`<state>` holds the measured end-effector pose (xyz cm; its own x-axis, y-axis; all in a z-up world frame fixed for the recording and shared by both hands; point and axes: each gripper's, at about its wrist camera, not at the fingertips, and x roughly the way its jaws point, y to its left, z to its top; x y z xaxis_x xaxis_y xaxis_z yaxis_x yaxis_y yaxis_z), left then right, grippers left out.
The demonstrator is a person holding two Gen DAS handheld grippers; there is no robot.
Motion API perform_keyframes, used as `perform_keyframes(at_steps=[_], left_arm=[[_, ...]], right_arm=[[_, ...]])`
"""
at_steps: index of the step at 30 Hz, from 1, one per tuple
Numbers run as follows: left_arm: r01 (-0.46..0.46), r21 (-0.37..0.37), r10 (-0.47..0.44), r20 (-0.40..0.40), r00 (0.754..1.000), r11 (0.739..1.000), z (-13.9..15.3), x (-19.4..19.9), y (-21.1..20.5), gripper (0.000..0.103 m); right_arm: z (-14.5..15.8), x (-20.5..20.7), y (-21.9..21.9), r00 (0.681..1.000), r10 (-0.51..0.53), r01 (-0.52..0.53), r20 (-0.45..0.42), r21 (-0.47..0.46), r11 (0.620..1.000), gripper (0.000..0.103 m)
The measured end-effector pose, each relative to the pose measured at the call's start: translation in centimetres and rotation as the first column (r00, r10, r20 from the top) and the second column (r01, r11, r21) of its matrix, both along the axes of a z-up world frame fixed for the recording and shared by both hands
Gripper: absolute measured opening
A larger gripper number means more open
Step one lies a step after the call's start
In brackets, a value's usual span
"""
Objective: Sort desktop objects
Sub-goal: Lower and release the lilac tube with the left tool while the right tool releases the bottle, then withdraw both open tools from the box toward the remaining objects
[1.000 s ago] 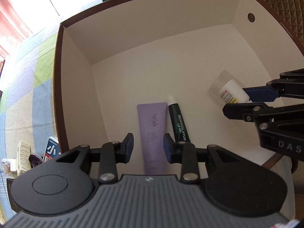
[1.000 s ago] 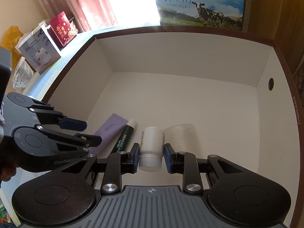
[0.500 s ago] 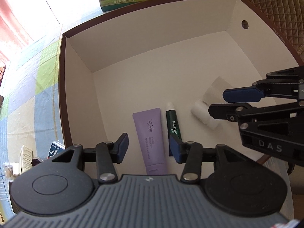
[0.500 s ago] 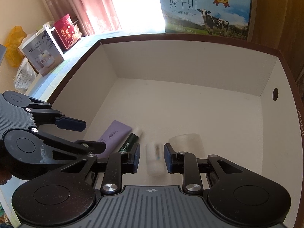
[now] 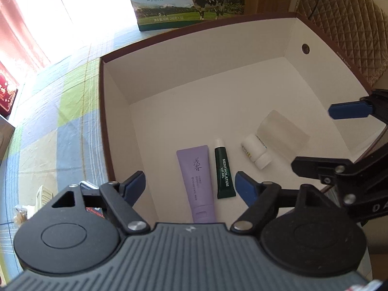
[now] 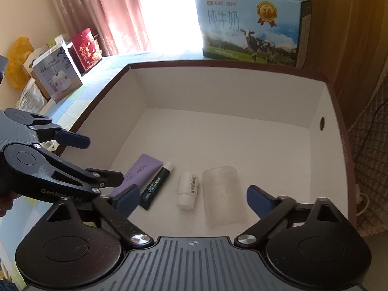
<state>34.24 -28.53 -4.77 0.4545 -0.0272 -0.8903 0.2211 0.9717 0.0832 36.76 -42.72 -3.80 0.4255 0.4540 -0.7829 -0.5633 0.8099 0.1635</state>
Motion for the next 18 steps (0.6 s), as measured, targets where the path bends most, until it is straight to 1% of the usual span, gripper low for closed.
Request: perform_keyframes(at_steps=[1, 3, 5, 18], left_arm=[[-0.006, -0.002, 0.006, 0.004, 1.000, 1.000, 0.3, -0.2, 0.2, 0.084], [-0.014, -0.007, 0.014, 0.013, 1.000, 1.000, 0.8, -0.6, 0.5, 0.085], [-0.022, -0.014, 0.022, 0.019, 1.000, 1.000, 1.4, -1.3, 0.8, 0.090], [-0.062, -0.047, 0.066, 0.096, 0.993, 0.997, 4.3, -4.8, 1.2, 0.091]], right_arm=[[0.2, -0.2, -0.1, 1.000, -0.004, 0.004, 0.003, 0.003, 1.000, 0.096], [0.6, -0.7, -0.2, 1.000, -0.013, 0.013, 0.008, 0.005, 1.000, 0.098], [0.9, -1.1, -0.4, 1.000, -0.019, 0.019, 0.015, 0.007, 1.000, 0.100], [2.9, -4.3, -0.8, 0.996, -0.031, 0.030, 0.089, 0.011, 0.999, 0.101]])
